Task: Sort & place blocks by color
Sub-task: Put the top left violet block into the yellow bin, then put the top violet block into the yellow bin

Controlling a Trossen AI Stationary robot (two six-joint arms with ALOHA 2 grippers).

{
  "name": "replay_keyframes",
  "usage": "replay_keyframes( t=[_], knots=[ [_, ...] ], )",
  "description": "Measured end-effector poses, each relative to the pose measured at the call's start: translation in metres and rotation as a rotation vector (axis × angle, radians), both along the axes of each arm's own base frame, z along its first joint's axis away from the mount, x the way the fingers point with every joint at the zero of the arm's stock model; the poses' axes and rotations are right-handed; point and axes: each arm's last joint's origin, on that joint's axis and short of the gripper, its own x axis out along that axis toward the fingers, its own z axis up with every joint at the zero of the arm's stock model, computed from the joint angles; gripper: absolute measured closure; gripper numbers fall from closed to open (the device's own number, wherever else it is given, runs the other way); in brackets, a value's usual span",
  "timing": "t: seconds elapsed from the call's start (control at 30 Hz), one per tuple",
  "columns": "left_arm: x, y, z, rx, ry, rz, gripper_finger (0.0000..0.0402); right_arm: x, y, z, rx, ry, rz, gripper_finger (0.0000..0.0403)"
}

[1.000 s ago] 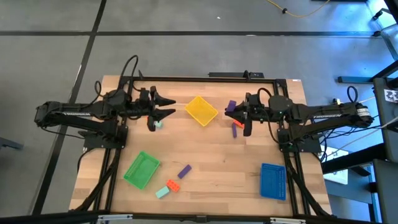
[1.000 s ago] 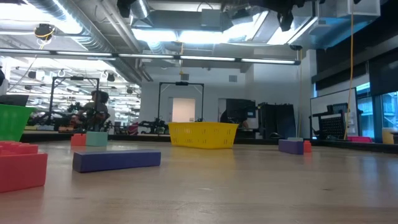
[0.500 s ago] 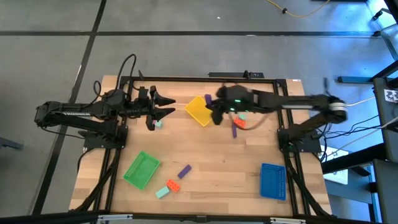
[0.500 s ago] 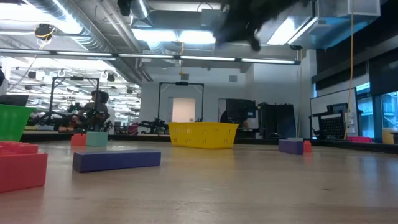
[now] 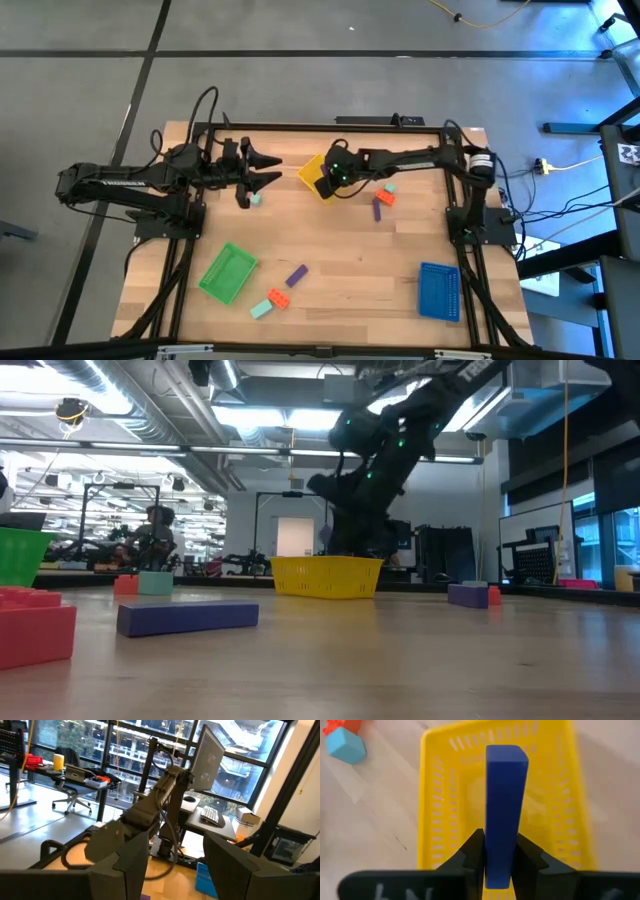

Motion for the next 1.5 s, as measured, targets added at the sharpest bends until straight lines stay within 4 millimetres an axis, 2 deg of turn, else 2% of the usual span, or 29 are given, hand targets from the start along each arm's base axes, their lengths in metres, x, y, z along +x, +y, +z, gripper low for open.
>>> replay_keyframes(
  t=[0.2, 0.4, 0.7, 1.1, 1.3, 1.5],
  knots=[
    [0.0, 0.0, 0.0, 0.0, 0.003, 0.002, 0.0221, 0.004, 0.0, -0.012, 0.029, 0.007, -0.01, 0.0342],
    [0.0, 0.0, 0.0, 0.0, 0.003, 0.003, 0.0221, 0.004, 0.0, -0.013, 0.027, 0.009, -0.011, 0.0342],
    [0.0, 0.0, 0.0, 0.0, 0.003, 0.002, 0.0221, 0.004, 0.0, -0.012, 0.025, 0.003, -0.012, 0.0258],
    [0.0, 0.0, 0.0, 0.0, 0.004, 0.003, 0.0221, 0.005, 0.0, -0.011, 0.021, -0.003, -0.009, 0.0251],
    [0.0, 0.0, 0.0, 0.0, 0.005, 0.003, 0.0221, -0.001, -0.002, 0.014, -0.03, -0.049, 0.035, 0.025],
    [0.0, 0.0, -0.001, -0.001, 0.011, 0.002, 0.0221, -0.021, 0.008, 0.066, -0.124, -0.112, 0.146, 0.025]
  ],
)
